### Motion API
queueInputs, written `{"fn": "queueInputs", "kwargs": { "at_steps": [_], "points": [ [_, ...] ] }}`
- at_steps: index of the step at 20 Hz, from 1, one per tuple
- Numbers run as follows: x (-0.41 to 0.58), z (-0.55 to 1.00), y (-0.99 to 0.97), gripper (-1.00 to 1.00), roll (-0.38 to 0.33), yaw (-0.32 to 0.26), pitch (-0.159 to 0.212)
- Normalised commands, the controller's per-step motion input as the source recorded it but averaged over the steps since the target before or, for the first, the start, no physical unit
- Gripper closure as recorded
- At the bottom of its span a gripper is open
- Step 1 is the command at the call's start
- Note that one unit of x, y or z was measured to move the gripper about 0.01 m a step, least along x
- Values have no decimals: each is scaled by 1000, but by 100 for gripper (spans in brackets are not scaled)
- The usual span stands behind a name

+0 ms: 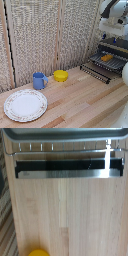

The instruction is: Kindly employ your clamp to softly take hold of the bread. Delicately rest it on the oven pan, verifying that it is even on the surface. Using your clamp and attentiveness, smoothly glide the pan into the oven and along the appropriate brackets, securing it in position.

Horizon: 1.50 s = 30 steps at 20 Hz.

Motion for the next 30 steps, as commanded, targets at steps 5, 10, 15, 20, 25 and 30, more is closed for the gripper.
{"fn": "queueInputs", "kwargs": {
  "at_steps": [5,10,15,20,25,30],
  "points": [
    [-119,-98,32,-100,-206,270,204],
    [-211,114,291,-100,-138,204,350],
    [-191,145,375,-100,-130,177,362],
    [-35,190,509,-100,-93,159,311],
    [207,489,507,-100,-113,138,176],
    [113,159,31,-100,-259,196,-23]
  ]
}}
